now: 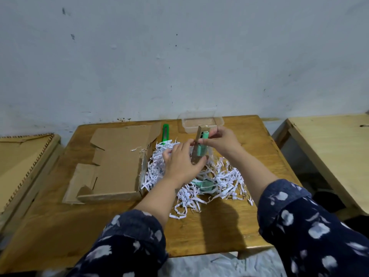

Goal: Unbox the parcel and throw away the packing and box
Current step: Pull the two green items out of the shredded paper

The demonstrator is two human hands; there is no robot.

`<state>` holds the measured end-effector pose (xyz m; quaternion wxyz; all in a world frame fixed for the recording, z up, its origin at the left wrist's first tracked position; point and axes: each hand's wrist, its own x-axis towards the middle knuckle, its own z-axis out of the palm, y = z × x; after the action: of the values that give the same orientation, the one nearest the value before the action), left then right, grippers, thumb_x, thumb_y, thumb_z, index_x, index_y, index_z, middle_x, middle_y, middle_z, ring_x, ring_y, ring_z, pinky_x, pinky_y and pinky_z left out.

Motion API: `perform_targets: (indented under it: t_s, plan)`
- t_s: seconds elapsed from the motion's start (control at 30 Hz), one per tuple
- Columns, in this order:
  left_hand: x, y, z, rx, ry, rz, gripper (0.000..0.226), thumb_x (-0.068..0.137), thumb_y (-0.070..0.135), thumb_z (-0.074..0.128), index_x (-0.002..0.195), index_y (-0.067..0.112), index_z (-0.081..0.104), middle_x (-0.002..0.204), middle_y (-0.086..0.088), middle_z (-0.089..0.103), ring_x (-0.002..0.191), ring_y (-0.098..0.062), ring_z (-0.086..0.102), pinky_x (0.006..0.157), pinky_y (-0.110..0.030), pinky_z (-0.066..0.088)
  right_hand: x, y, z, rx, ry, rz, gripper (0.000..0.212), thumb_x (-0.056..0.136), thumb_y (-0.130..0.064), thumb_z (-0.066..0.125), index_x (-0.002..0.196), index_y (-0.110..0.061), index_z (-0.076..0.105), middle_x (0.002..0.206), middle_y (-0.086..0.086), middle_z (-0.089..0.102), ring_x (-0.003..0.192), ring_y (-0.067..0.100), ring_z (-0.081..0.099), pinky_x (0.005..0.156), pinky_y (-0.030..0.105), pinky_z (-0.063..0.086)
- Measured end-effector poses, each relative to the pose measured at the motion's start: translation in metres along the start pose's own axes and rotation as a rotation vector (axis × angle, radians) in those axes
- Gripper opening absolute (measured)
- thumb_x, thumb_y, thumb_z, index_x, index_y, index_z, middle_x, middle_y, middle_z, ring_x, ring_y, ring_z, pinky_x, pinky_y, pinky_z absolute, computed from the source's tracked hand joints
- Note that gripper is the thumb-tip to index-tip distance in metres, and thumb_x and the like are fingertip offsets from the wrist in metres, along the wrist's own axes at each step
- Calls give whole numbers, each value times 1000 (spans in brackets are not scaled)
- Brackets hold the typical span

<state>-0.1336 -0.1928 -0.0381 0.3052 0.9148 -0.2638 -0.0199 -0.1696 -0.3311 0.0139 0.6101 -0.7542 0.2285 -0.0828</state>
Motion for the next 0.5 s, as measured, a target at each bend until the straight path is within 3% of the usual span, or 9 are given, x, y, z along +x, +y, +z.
perform_targets:
  t_s: [0.1,0.17,0.23,0.33,0.43,0.5]
  plan:
    - [10,8,5,-209,-33,-93,45,83,63,57,118,35,49,105,13,66,96,-10,55,94,-38,38,-4,-6,3,-28,33,-34,25,72,-12,79,84,-11,57,88,-12,56,82,-3,48,79,27,38]
    - [13,11,6,-331,-33,-126,36,82,56,64,108,34,52,95,10,68,86,-13,63,83,-41,53,-3,-5,3,-1,57,-72,24,73,-11,78,78,-14,55,86,-6,60,82,7,55,83,31,45]
    - [13,14,5,-329,-74,-137,28,82,44,71,100,30,55,90,7,68,84,-16,66,78,-42,55,-1,-5,4,22,98,-111,25,76,-10,76,75,-19,53,82,-4,62,81,13,58,79,28,46]
    - [11,6,10,-313,-179,-176,16,83,24,72,86,30,58,85,5,69,82,-15,67,80,-44,56,2,-10,-2,81,188,-130,17,80,-15,72,79,-21,56,86,-7,63,82,8,59,74,20,45]
    - [12,-3,16,-236,-152,-160,18,84,24,69,101,28,62,96,9,68,91,-12,65,83,-42,56,9,-17,-16,101,244,-125,13,82,-21,71,82,-20,58,89,-4,66,85,10,62,70,20,47]
    - [18,-1,19,-117,-92,-100,52,80,39,72,127,28,50,124,9,57,115,-14,54,94,-41,49,11,-18,-23,111,236,-112,13,83,-24,70,83,-19,57,93,2,68,85,16,64,69,22,50]
